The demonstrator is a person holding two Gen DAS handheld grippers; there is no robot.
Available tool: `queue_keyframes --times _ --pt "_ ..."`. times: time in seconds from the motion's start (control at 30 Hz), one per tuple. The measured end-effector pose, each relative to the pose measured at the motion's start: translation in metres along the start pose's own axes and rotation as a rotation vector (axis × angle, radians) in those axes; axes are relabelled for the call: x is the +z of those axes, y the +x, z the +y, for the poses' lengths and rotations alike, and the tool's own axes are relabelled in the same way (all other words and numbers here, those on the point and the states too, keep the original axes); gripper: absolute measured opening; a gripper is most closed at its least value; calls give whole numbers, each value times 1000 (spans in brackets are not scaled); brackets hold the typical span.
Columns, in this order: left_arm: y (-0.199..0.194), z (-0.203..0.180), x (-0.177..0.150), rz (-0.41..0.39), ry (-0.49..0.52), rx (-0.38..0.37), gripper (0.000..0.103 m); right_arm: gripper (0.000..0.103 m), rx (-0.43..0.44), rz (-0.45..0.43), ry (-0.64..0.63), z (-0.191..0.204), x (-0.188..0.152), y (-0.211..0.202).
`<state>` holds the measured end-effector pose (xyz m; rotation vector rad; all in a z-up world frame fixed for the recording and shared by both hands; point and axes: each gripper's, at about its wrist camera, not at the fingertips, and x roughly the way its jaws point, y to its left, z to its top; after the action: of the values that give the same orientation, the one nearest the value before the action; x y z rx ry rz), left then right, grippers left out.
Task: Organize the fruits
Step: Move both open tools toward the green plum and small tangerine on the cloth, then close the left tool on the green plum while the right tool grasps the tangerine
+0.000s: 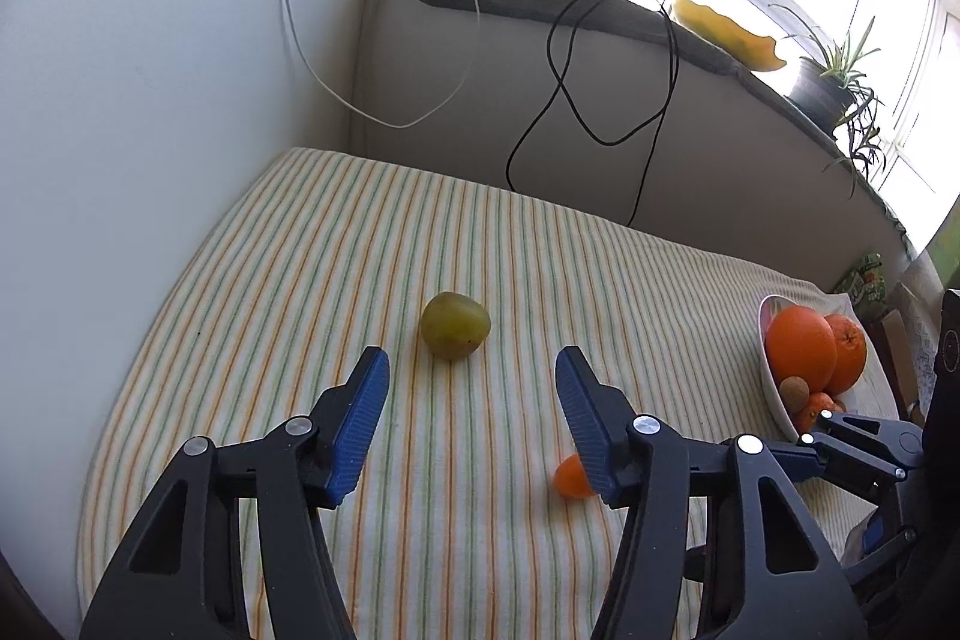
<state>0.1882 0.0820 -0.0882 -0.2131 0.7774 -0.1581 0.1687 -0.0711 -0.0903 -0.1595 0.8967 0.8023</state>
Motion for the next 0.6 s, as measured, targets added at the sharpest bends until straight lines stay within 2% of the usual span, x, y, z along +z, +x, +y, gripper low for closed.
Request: queue_keyframes --times 0.13,0.6 --pt "13 3 2 20 8 5 53 53 10 22 10 -1 5 15" --pt "50 7 7 52 19 5 46 48 8 69 33 -7 15 57"
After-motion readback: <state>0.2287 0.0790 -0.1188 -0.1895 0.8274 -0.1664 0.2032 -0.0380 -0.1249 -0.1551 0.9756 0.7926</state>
